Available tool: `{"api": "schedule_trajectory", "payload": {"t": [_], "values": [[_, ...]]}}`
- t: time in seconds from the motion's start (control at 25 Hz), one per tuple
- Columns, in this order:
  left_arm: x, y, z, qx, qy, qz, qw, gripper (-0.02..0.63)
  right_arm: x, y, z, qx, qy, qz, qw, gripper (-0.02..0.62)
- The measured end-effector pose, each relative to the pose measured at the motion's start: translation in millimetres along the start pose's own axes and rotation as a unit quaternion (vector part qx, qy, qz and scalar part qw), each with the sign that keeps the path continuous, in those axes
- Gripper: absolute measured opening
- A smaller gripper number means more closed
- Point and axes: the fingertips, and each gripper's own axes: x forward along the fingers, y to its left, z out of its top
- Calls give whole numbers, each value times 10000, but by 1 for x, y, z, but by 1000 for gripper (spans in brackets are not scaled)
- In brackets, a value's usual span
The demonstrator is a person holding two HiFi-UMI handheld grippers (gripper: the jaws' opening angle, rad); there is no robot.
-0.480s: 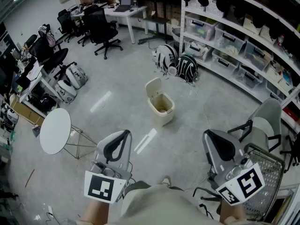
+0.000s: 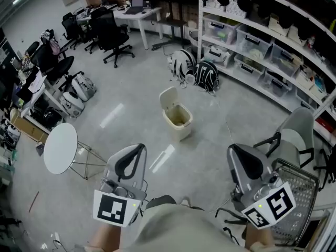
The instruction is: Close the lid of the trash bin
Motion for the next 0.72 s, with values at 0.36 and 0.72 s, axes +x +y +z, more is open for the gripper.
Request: {"api": "schedule_trajectory", "payload": {"t": [0.36,0.72], "values": [[11,-4,-6,-70,3,-137,9999,3,8,0,-12,22,106,120,9999,3],[56,14,-18,-105,-117,-234,9996,3,45,-29,-37,-41,344,-21,9994,3]]}}
